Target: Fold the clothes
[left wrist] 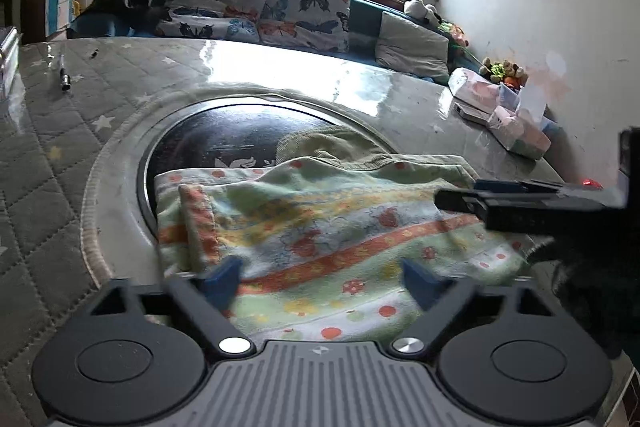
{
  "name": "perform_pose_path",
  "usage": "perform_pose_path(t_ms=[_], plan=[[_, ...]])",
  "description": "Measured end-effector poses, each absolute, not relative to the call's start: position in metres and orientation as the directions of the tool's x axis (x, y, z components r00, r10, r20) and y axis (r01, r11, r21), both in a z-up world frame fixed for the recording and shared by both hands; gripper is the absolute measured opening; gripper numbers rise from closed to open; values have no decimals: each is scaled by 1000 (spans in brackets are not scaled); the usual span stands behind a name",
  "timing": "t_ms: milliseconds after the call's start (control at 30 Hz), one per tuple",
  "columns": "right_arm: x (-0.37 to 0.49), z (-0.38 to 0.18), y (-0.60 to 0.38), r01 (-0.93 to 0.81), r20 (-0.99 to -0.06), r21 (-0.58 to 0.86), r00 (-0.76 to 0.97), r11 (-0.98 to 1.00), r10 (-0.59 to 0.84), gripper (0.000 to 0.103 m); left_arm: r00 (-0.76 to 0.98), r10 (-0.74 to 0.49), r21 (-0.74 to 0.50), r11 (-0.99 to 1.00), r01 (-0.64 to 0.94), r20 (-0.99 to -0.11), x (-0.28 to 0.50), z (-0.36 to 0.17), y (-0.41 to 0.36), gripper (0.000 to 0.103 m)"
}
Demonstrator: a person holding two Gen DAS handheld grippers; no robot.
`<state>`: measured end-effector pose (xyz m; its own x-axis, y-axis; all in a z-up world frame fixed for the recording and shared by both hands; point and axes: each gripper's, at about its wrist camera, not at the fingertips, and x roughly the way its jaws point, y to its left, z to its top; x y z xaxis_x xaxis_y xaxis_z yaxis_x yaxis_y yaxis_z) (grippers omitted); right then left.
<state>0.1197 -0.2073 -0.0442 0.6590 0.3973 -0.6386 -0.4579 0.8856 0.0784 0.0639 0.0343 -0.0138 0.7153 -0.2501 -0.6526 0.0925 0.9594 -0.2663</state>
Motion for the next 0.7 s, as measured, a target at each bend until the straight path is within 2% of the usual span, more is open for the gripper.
perform_pose_path(t_ms=[133, 400, 700], plan=[[96, -40, -202, -494, -629, 76, 650, 866, 426, 90, 724, -237, -241, 965, 100, -648, 58, -14, 31, 103], [66, -42, -189, -553, -616, 26, 647, 833, 449, 96, 739, -193, -220, 974, 63, -645, 46, -15, 38, 103], [52, -49, -177, -585, -635, -28, 637, 811, 438, 97, 742, -149, -166, 985, 51, -654, 30, -21, 43, 103]])
